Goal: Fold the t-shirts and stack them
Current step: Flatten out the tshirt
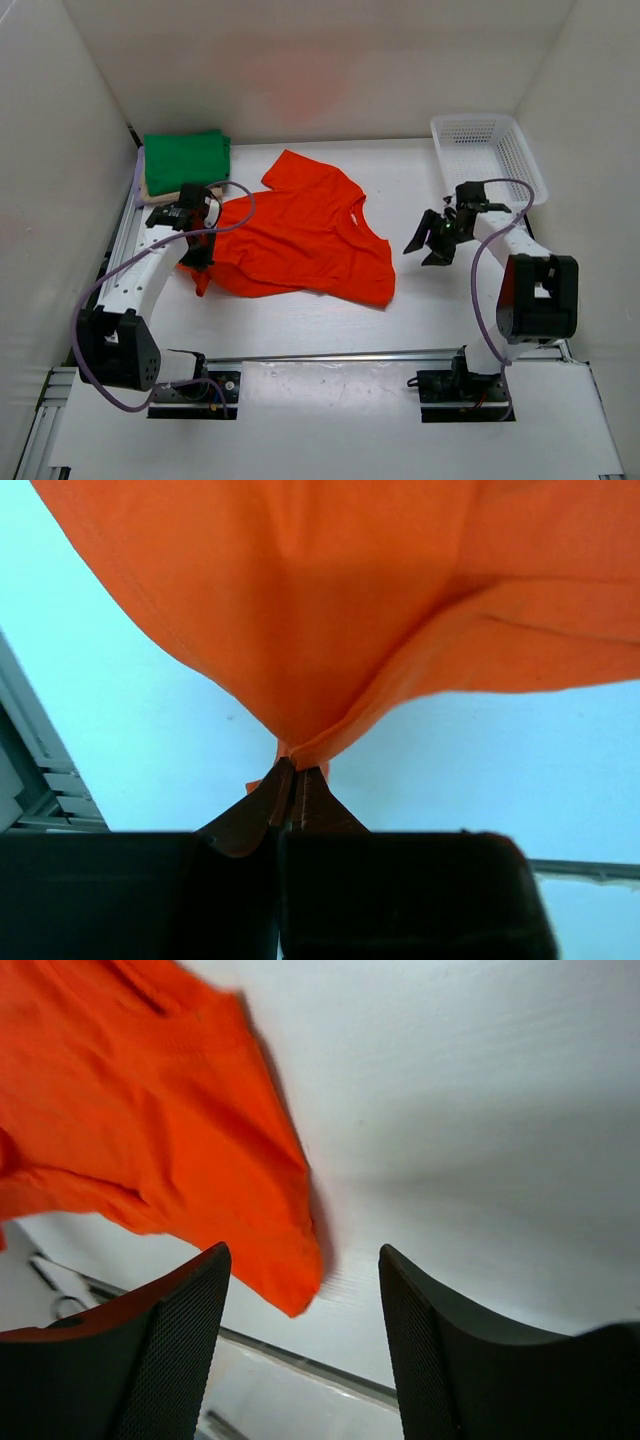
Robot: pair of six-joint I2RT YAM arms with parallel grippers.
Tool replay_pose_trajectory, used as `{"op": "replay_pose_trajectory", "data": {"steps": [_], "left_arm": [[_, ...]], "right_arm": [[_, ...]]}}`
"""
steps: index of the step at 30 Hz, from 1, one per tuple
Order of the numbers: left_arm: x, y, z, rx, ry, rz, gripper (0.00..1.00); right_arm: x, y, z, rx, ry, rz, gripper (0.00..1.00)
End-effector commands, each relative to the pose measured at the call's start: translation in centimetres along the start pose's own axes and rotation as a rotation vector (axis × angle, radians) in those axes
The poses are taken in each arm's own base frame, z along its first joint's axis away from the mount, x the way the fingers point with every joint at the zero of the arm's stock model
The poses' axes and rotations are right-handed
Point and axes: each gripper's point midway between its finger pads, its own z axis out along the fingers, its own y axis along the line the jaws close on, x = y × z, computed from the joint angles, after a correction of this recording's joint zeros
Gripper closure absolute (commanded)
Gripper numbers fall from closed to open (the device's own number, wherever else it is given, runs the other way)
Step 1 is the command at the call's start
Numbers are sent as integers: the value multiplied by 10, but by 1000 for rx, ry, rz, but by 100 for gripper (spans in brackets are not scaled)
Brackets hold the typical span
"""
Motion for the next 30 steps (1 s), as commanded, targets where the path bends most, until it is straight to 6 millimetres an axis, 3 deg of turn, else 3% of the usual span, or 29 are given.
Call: {"op": "replay_pose_trajectory", "data": {"steps": [1,4,5,8,13,18,20,21,23,24,25,26,27,29,30], "left_arm": [[15,-12,1,62,41,10,90],[22,-13,5,62,52,12,90],[22,-11,5,51,52,12,90],[23,-10,7,42,62,14,90],[23,-10,7,42,62,14,90],[28,-8,7,33,62,15,90],[25,-5,6,30,42,2,90],[27,-5,5,30,41,2,90],[24,-1,4,4,21,-1,90],[18,4,3,-12,-1,-15,90],[12,7,2,-27,-22,-19,90],[4,16,-2,-72,-54,-27,90],[-5,22,-5,-101,-88,-36,90],[-53,36,-23,-163,-234,-77,90],[-73,44,-24,-207,-261,-91,90]], "right_arm": [[32,-1,-7,41,-10,-171,33],[67,12,-5,59,4,-304,31],[89,21,1,60,39,-385,29],[111,21,13,155,43,-482,25],[119,6,34,256,80,-445,23],[127,12,52,270,124,-464,23],[128,22,63,222,130,-474,30],[125,25,68,219,127,-475,48],[114,44,67,186,100,-471,68],[107,51,65,167,83,-463,91],[98,59,62,145,66,-453,98],[87,71,55,109,33,-444,100],[51,94,35,47,-60,-428,100],[9,127,3,-58,-154,-396,100],[-26,125,-17,-70,-210,-335,100]]}}
